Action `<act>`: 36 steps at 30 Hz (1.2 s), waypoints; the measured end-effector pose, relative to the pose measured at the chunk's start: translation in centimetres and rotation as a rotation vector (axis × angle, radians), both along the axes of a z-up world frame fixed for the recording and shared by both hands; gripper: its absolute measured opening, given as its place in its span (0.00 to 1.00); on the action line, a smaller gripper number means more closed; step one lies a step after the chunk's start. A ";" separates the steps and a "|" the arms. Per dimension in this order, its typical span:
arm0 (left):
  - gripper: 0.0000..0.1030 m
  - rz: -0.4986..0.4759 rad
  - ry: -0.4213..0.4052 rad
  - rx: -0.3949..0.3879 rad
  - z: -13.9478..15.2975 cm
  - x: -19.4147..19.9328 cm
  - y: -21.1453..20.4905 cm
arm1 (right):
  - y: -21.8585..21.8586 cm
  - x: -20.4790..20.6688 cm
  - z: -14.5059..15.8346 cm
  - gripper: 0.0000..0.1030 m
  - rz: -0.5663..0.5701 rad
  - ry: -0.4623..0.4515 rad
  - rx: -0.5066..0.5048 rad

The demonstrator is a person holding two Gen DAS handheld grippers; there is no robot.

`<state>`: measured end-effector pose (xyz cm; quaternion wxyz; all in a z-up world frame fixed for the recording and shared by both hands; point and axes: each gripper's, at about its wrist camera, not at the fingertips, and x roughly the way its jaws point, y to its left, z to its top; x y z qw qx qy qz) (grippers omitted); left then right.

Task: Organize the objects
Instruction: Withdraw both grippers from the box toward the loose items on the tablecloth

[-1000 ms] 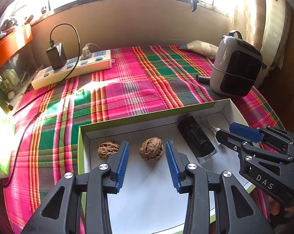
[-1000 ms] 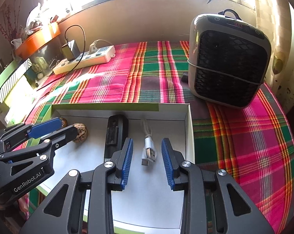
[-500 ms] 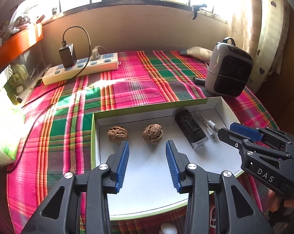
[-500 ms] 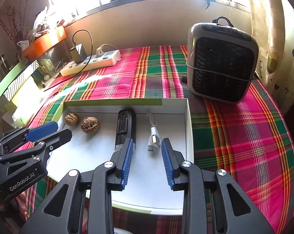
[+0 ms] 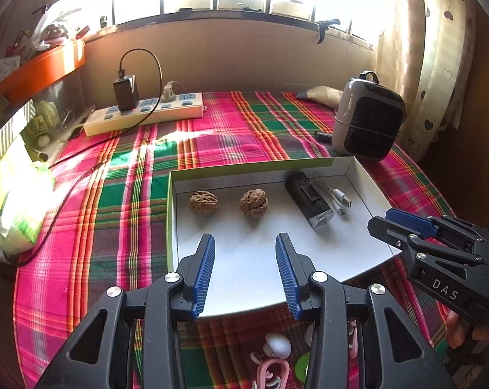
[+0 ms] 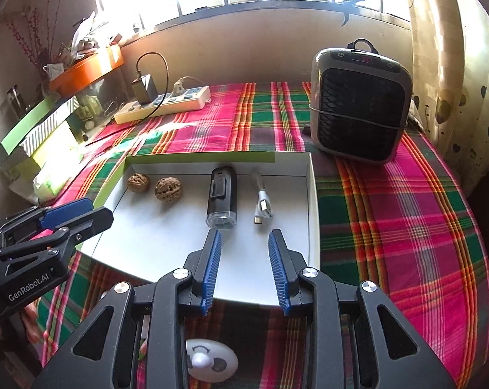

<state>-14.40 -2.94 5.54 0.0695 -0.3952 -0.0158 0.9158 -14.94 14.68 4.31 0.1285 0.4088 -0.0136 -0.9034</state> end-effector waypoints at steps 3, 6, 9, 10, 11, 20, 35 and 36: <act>0.36 0.004 -0.011 0.041 -0.1 0.9 -0.6 | 0.1 0.8 0.1 0.31 0.012 0.001 -0.012; 0.36 0.001 -0.015 0.045 -0.3 1.8 -0.8 | 0.2 1.8 0.2 0.38 0.021 0.010 -0.011; 0.37 -0.004 -0.016 0.054 -0.5 2.7 -0.9 | 0.1 2.5 0.2 0.40 0.034 0.014 -0.021; 0.37 -0.008 -0.015 0.058 -0.5 3.1 -0.9 | 0.1 2.8 0.2 0.40 0.038 0.016 -0.021; 0.37 -0.011 -0.013 0.059 -0.6 3.5 -0.9 | 0.1 3.0 0.2 0.40 0.040 0.019 -0.020; 0.40 -0.029 -0.019 0.087 -1.4 6.0 -1.9 | 0.4 5.1 -0.1 0.46 0.063 0.009 -0.046; 0.42 -0.087 -0.060 0.109 -3.4 8.9 -1.7 | 1.6 7.2 -1.3 0.48 0.046 -0.013 -0.061; 0.42 -0.094 -0.062 0.105 -3.6 9.0 -1.6 | 1.7 7.3 -1.3 0.48 0.046 -0.014 -0.060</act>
